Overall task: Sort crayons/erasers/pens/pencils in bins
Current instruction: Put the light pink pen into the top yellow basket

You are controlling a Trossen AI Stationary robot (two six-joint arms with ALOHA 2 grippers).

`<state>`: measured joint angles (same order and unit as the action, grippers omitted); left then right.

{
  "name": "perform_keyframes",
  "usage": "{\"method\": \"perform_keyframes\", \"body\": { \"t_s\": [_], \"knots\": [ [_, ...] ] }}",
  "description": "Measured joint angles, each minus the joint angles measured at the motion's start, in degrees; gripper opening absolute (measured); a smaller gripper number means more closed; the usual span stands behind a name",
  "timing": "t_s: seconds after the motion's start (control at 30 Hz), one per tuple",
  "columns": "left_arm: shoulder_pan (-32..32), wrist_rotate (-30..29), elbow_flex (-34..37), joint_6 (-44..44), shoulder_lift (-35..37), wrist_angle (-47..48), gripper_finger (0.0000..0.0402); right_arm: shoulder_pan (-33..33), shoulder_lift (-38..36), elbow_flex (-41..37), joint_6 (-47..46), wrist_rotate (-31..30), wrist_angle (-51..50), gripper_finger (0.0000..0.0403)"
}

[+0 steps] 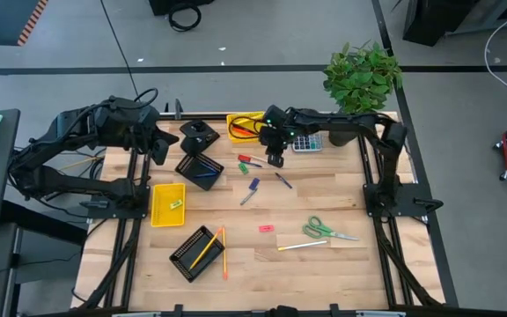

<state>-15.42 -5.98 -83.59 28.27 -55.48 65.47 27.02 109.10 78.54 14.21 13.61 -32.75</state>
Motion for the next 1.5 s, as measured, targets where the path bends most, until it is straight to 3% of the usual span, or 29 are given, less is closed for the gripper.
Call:
{"method": "perform_keyframes", "body": {
  "t_s": [0.33, 0.53, 0.8, 1.13, 1.5],
  "knots": [
    [0.0, 0.0, 0.0, 0.0, 0.0, -0.1, 0.0025, -1.9, 3.4, -3.0, 0.4, -2.5, 1.9, 0.0139],
    [0.0, 0.0, 0.0, 0.5, 0.0, -0.1, 0.0015, -1.8, 5.9, -3.0, -0.6, -4.8, 3.2, 0.0156],
    [0.3, 0.0, 0.0, 1.1, 0.0, -0.1, 0.0021, -2.2, 8.4, -2.7, -3.5, -4.3, 3.8, 0.0129],
    [0.3, 0.7, 0.0, 0.6, 0.0, 0.0, 0.0014, -2.9, 8.5, -2.8, -4.2, -4.4, 4.4, 0.0024],
    [0.3, 4.6, 0.0, 1.1, 0.2, 1.9, 0.0023, -3.6, 6.3, -3.2, -8.0, -5.7, 5.1, 0.0023]
  ]
}}
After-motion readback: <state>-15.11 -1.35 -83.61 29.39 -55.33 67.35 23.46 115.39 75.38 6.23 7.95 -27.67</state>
